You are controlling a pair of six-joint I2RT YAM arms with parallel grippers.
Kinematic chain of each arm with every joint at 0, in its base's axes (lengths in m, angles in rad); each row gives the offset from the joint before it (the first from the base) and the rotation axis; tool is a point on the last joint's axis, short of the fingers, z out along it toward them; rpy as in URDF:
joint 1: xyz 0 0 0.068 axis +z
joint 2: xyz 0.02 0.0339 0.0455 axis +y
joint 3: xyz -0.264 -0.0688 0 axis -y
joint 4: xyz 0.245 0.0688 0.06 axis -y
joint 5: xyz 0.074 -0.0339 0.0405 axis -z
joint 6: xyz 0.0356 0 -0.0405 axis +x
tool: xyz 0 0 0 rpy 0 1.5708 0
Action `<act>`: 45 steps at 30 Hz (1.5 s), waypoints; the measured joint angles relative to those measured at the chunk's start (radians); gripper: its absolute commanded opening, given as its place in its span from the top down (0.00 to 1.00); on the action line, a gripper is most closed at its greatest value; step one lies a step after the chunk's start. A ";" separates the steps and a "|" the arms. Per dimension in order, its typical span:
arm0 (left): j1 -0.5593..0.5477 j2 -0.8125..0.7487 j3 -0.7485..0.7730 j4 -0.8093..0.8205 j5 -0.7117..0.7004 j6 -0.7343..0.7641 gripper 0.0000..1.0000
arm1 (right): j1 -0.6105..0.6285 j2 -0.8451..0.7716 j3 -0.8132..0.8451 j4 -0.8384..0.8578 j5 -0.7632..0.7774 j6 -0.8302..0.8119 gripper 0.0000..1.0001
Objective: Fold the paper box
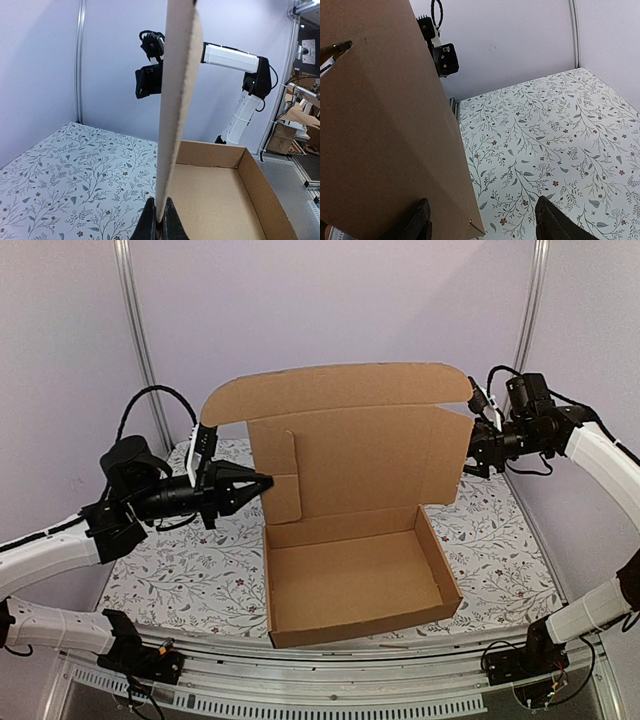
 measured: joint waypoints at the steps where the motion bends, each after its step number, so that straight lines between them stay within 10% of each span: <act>1: 0.001 -0.010 0.000 -0.004 -0.002 0.001 1.00 | -0.008 0.000 0.000 -0.009 -0.002 -0.005 0.30; 45: 0.019 0.029 -0.008 -0.044 -0.072 -0.017 1.00 | 0.022 0.075 0.126 -0.433 0.038 -0.299 0.31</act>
